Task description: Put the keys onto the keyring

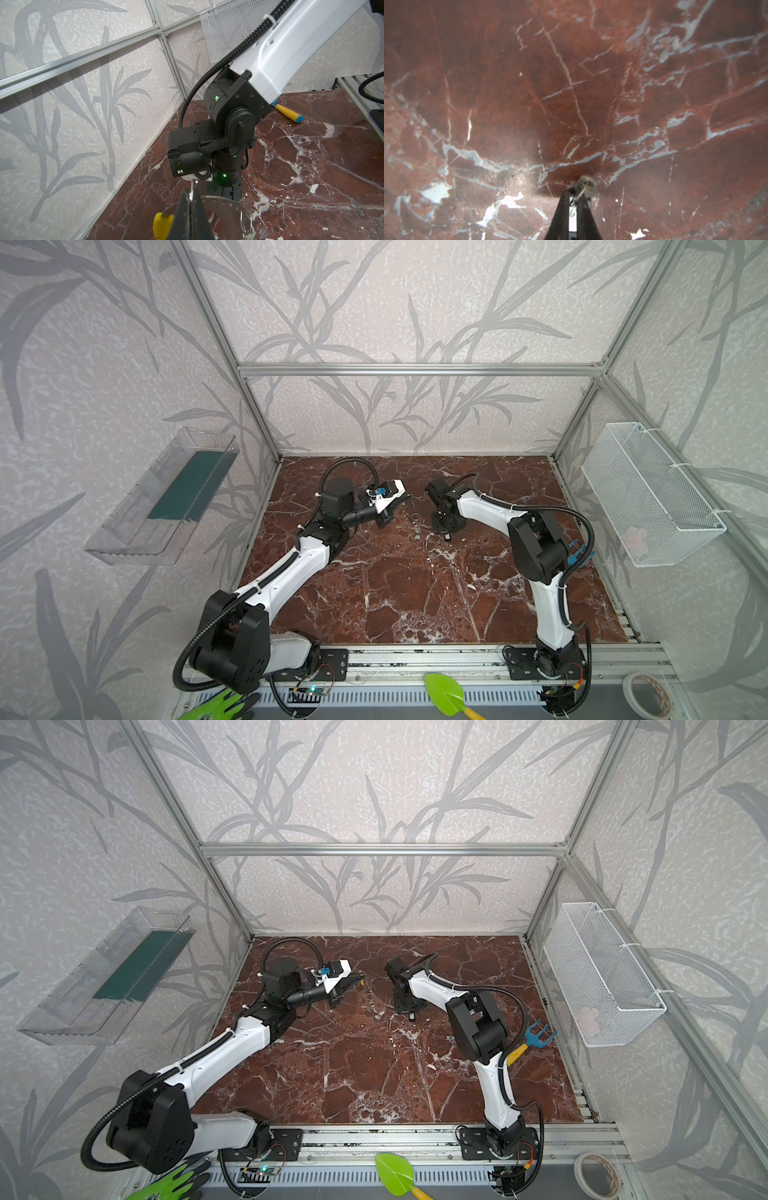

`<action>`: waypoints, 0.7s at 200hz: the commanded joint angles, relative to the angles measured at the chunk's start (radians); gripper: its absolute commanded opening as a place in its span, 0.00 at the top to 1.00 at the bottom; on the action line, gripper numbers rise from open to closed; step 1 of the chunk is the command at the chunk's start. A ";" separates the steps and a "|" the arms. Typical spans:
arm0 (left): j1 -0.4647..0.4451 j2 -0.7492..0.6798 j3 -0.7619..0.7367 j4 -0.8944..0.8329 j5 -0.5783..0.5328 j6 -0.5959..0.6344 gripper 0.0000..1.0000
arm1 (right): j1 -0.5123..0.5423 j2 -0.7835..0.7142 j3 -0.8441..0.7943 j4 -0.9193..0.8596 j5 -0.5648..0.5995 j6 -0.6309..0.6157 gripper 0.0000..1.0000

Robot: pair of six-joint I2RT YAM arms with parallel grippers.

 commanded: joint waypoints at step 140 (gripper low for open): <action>0.015 0.005 -0.004 0.077 0.023 -0.021 1.00 | -0.016 -0.130 -0.073 -0.013 -0.052 -0.044 0.62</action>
